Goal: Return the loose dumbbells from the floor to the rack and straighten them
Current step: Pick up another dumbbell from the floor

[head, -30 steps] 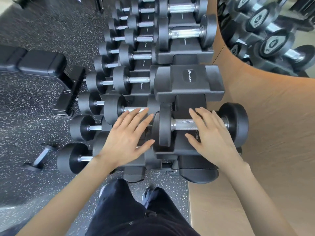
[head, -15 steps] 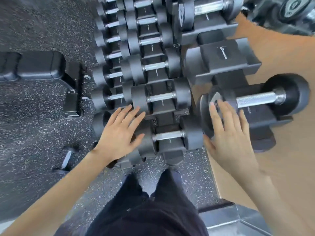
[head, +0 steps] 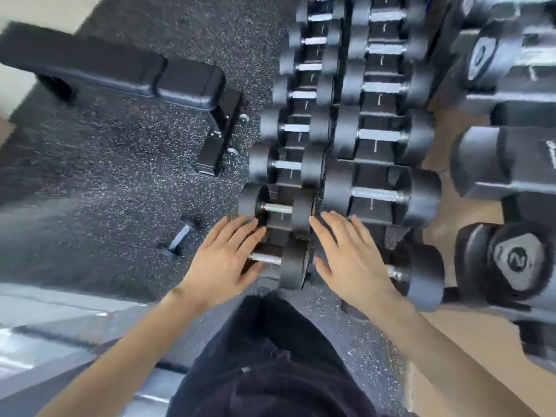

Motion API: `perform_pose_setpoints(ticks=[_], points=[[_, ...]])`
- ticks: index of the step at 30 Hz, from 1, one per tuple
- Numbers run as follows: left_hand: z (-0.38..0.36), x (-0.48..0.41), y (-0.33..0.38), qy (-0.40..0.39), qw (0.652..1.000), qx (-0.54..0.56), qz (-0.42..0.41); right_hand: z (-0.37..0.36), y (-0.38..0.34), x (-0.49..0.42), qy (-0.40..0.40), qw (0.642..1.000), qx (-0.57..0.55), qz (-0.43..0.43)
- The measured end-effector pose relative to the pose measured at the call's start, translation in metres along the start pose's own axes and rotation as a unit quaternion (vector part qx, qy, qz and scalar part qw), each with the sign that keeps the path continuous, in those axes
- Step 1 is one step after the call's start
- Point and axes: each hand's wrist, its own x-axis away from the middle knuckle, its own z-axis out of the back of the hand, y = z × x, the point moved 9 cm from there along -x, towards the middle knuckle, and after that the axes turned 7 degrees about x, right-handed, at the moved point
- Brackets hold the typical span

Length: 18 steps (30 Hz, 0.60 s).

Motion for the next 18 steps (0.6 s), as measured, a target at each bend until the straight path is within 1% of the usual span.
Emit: perform_pose_setpoints(ticks=[5,10,15,18], points=[[0.004,0.032,-0.04,0.007,0.996,-0.015,0.084,-0.01,-0.03,-0.031,0.008,0.995,-0.036,0.091],[0.001,0.071,-0.071,0.015,0.989,-0.005,0.15,-0.014,-0.07,-0.051,0.006,0.988,-0.043,0.15],[-0.001,0.101,-0.119,0.015,0.981,0.005,0.193,-0.013,-0.114,-0.073,0.009,0.983,-0.039,0.179],[0.005,0.11,-0.156,0.009,0.981,0.0,0.196,-0.013,-0.141,-0.088,0.004,0.985,-0.034,0.168]])
